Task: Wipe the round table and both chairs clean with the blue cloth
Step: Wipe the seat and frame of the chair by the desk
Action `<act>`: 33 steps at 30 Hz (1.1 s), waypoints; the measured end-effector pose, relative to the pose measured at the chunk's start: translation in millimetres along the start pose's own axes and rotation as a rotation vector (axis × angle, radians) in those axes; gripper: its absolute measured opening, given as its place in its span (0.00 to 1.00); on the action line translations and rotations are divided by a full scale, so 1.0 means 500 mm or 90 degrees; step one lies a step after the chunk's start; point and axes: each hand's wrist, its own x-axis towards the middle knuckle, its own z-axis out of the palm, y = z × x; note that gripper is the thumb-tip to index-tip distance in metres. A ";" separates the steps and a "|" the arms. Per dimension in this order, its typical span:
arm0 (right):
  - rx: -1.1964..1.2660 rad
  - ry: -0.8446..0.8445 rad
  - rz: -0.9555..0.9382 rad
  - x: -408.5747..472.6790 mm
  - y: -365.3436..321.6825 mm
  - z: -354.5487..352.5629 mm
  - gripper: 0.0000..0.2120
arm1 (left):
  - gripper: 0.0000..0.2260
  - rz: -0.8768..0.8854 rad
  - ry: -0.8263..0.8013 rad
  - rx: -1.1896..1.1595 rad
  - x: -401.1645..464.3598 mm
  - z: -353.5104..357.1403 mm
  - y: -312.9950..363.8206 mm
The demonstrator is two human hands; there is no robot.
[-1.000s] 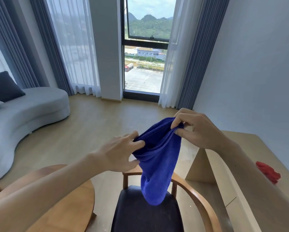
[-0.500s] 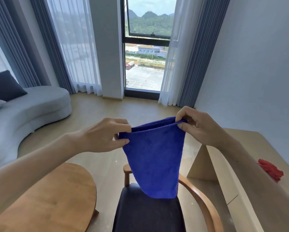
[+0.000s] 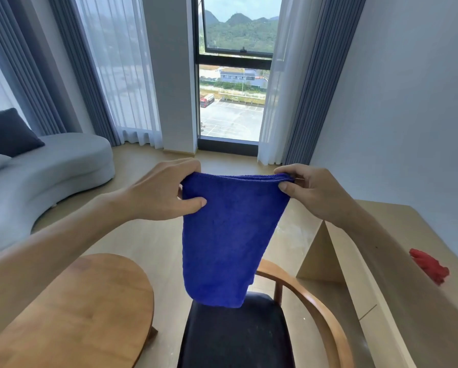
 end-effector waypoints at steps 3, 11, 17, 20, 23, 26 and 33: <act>0.075 0.005 0.004 0.001 -0.006 0.003 0.06 | 0.13 -0.035 0.008 0.001 0.004 -0.002 -0.007; 0.153 0.054 0.030 0.006 -0.020 0.017 0.14 | 0.05 -0.078 0.053 -0.104 0.012 0.002 -0.016; 0.186 0.098 0.101 0.016 -0.023 0.027 0.07 | 0.15 -0.099 0.081 -0.117 0.026 0.007 -0.007; 0.268 0.032 0.134 0.017 -0.025 0.015 0.05 | 0.14 -0.147 0.107 -0.208 0.031 0.014 -0.007; 0.259 -0.009 0.139 0.011 -0.026 0.008 0.20 | 0.15 -0.185 0.129 -0.289 0.039 0.016 -0.005; 0.130 0.048 0.130 0.011 -0.029 0.016 0.31 | 0.12 -0.231 0.126 -0.364 0.048 0.016 -0.010; -0.029 0.207 0.120 0.018 -0.036 0.021 0.20 | 0.12 -0.308 0.143 -0.444 0.059 0.014 -0.017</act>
